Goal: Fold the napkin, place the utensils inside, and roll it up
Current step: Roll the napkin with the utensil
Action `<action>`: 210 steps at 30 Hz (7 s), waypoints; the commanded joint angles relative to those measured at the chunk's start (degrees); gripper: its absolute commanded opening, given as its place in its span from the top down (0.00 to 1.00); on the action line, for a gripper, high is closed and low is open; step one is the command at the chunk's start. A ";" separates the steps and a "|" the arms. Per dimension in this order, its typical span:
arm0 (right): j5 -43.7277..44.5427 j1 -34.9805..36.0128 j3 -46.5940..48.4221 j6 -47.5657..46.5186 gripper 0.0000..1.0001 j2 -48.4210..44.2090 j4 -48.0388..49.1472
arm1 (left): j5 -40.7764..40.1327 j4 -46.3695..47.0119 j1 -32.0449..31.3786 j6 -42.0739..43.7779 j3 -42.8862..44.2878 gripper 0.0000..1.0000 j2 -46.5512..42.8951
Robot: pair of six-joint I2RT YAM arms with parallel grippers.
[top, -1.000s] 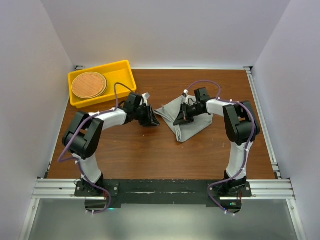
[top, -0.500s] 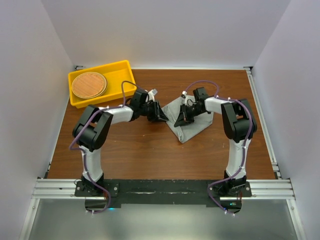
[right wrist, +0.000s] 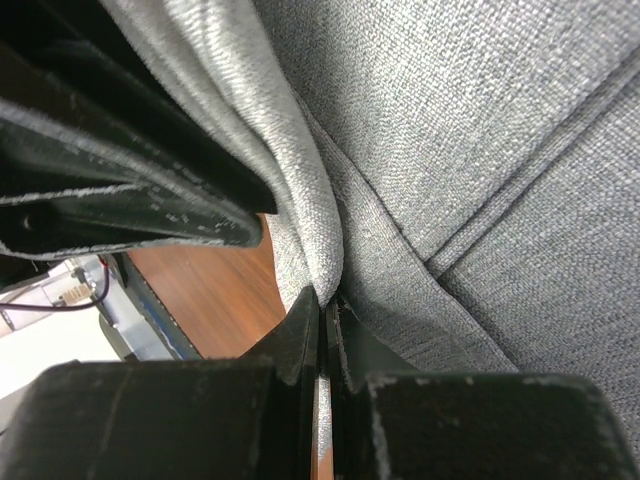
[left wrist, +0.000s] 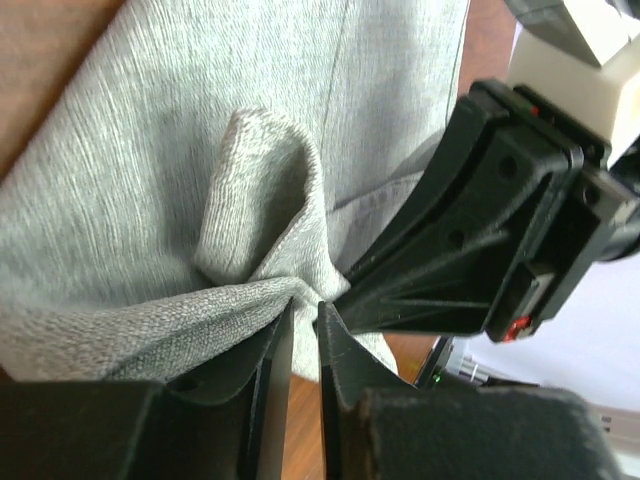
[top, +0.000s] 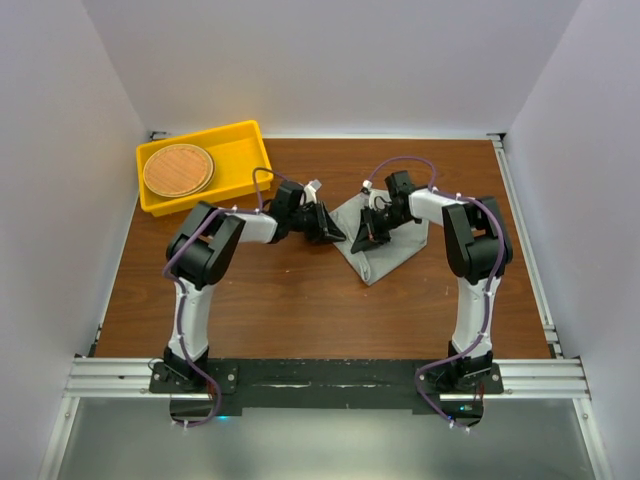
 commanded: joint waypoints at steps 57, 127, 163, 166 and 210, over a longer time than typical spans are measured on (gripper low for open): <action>45.64 16.35 -2.37 -6.16 0.88 -7.43 -16.74 | -9.11 -23.99 0.48 -0.12 8.19 0.99 8.69; 49.07 21.89 11.15 -10.90 0.46 -5.12 -12.25 | -5.68 -26.10 2.41 -0.65 10.65 0.99 10.28; 55.22 25.50 -3.26 -18.64 0.49 -8.66 1.73 | -4.63 -26.27 3.64 0.23 10.13 0.99 10.72; 53.03 23.92 -3.34 -18.03 0.52 -7.42 1.55 | -4.46 -26.71 3.90 0.67 10.48 0.99 10.89; 19.63 10.90 -8.52 -5.81 1.00 -3.81 1.37 | -9.29 -18.63 4.52 -3.82 2.74 0.56 -8.36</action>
